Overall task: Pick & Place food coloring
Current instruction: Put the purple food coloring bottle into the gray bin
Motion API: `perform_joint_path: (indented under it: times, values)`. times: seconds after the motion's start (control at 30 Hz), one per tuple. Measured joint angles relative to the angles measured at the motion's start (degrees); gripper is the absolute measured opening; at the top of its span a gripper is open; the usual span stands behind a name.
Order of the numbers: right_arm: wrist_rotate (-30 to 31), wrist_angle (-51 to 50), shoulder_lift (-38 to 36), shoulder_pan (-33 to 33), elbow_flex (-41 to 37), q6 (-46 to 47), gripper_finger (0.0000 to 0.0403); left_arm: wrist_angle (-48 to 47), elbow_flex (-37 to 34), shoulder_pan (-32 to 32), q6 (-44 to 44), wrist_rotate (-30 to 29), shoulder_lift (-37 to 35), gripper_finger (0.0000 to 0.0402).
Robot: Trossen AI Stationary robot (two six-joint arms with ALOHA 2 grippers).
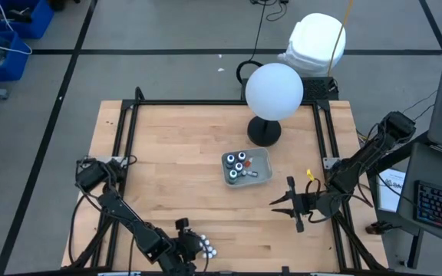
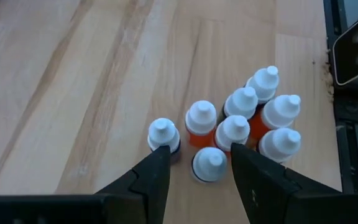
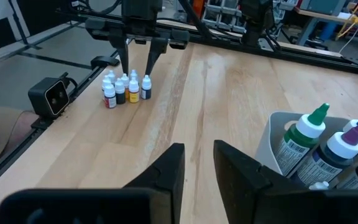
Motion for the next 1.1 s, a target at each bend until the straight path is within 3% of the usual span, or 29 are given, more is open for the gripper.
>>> perform_joint_path:
  times: [0.33,0.7,1.1]
  values:
    - [0.02,0.00,0.00,0.00,0.00,0.00,0.0077,-0.02,0.00,-0.02,-0.17,1.18,-0.02,0.0167]
    - [0.02,0.00,0.00,0.00,0.00,0.00,0.0077,0.00,0.00,0.02,-0.11,1.48,-0.10,0.0052]
    - [0.02,0.00,0.00,-0.01,0.00,0.01,0.0077,-0.86,0.02,-1.95,1.74,1.75,-1.78,0.0048]
